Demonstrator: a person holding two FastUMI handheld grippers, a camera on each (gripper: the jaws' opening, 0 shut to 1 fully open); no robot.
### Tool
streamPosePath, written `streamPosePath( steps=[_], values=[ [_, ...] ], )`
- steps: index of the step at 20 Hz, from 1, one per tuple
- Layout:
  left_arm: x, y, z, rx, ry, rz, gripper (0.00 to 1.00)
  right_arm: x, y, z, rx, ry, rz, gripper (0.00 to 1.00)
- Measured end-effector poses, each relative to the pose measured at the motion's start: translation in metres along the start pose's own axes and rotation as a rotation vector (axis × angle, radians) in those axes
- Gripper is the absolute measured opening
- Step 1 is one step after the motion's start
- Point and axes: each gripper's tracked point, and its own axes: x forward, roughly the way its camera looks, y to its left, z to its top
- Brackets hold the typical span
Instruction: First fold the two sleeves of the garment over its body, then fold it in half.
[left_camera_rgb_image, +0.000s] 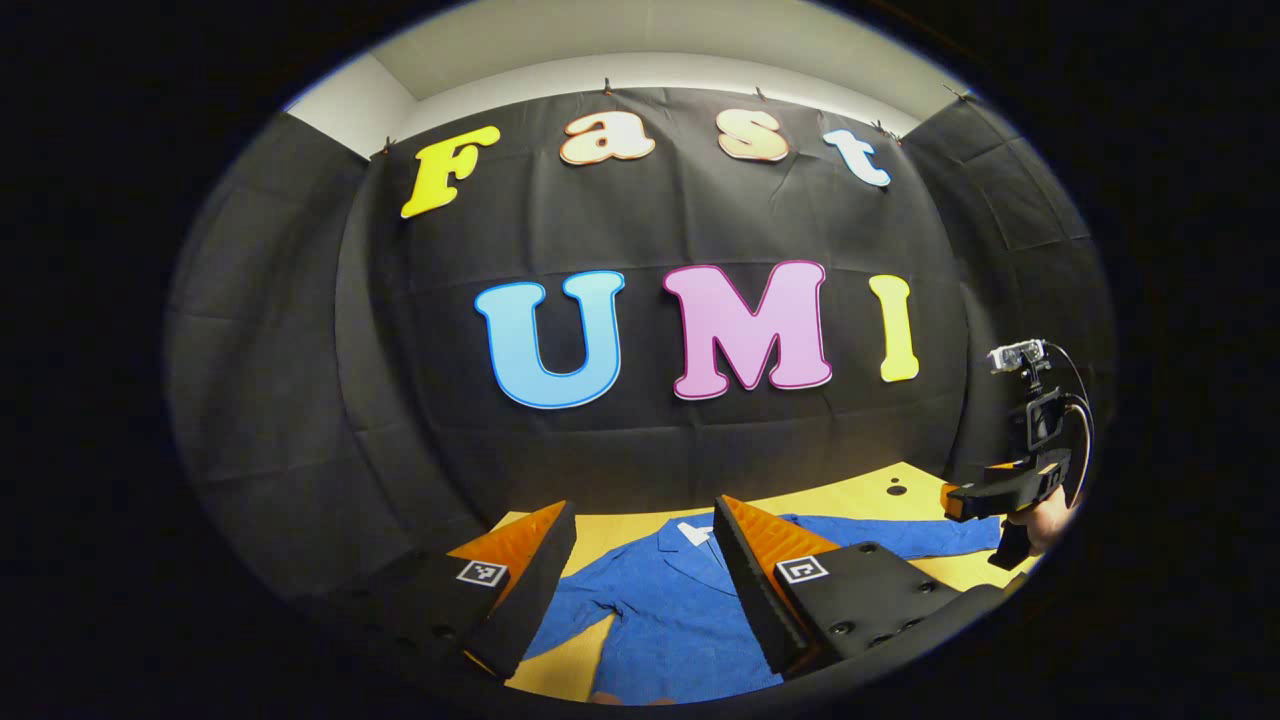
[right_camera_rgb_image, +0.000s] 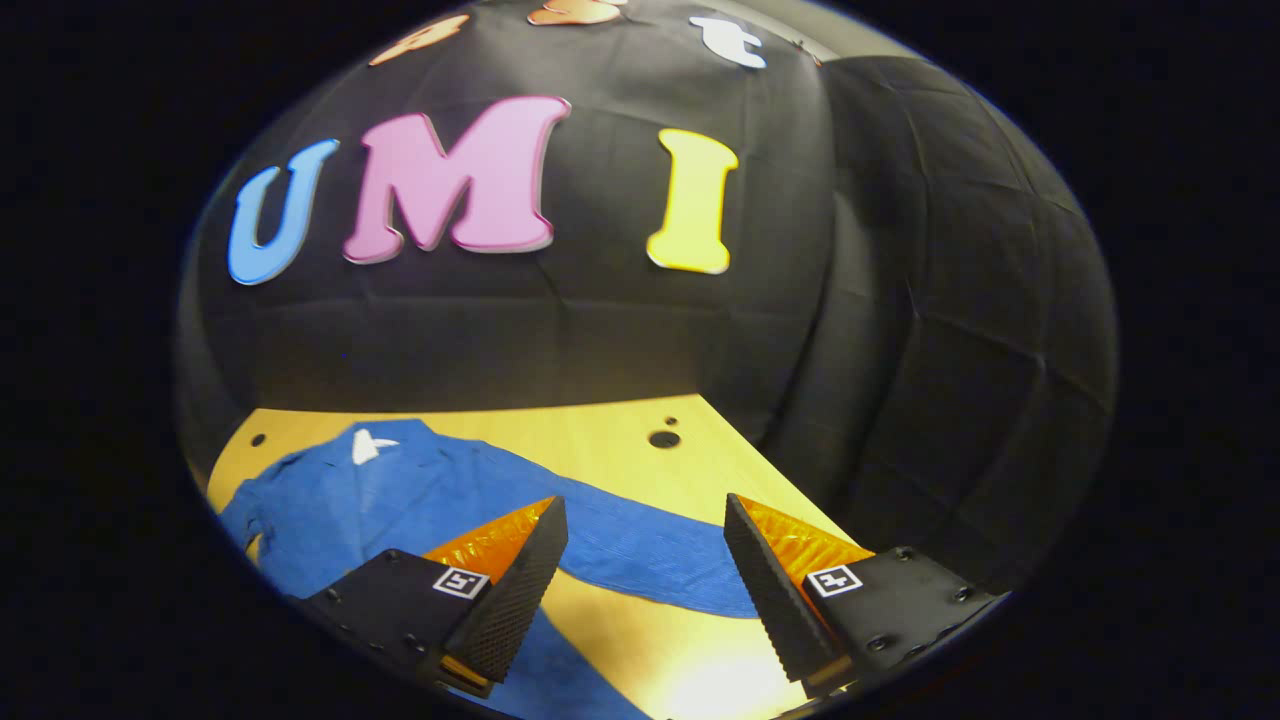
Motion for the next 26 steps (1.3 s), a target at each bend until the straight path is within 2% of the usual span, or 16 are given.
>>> streamPosePath(
  steps=[1, 4, 6, 7, 9, 14, 18, 19, 20, 24, 26],
  values=[
    [0.004, -0.007, -0.004, 0.003, 0.010, -0.006, 0.80, 0.016, -0.016, -0.013, 0.012, 0.044, -0.039, 0.99],
    [0.016, -0.029, -0.016, 0.002, 0.052, -0.033, 0.80, 0.045, -0.070, -0.058, 0.038, 0.220, -0.156, 1.00],
    [0.024, -0.044, -0.024, -0.027, 0.092, -0.051, 0.80, 0.059, -0.096, -0.086, 0.061, 0.297, -0.206, 1.00],
    [0.026, -0.052, -0.026, -0.045, 0.107, -0.061, 0.80, 0.066, -0.110, -0.096, 0.065, 0.333, -0.224, 0.97],
    [0.032, -0.066, -0.030, -0.041, 0.134, -0.080, 0.80, 0.077, -0.133, -0.117, 0.075, 0.392, -0.265, 1.00],
    [0.044, -0.091, -0.024, 0.019, 0.131, -0.128, 0.80, 0.085, -0.146, -0.149, 0.247, 0.524, -0.284, 0.99],
    [0.046, -0.109, -0.009, 0.038, 0.079, -0.155, 0.80, 0.086, -0.146, -0.153, 0.326, 0.530, -0.267, 1.00],
    [0.045, -0.113, -0.008, 0.044, 0.072, -0.161, 0.80, 0.090, -0.147, -0.152, 0.333, 0.524, -0.267, 0.95],
    [0.045, -0.116, -0.007, 0.043, 0.069, -0.166, 0.80, 0.091, -0.143, -0.150, 0.335, 0.532, -0.256, 0.97],
    [0.038, -0.115, -0.012, 0.019, 0.079, -0.158, 0.81, 0.097, -0.128, -0.146, 0.347, 0.544, -0.205, 0.39],
    [0.034, -0.110, -0.012, 0.015, 0.082, -0.145, 0.81, 0.102, -0.124, -0.149, 0.346, 0.568, -0.210, 0.10]
  ],
)
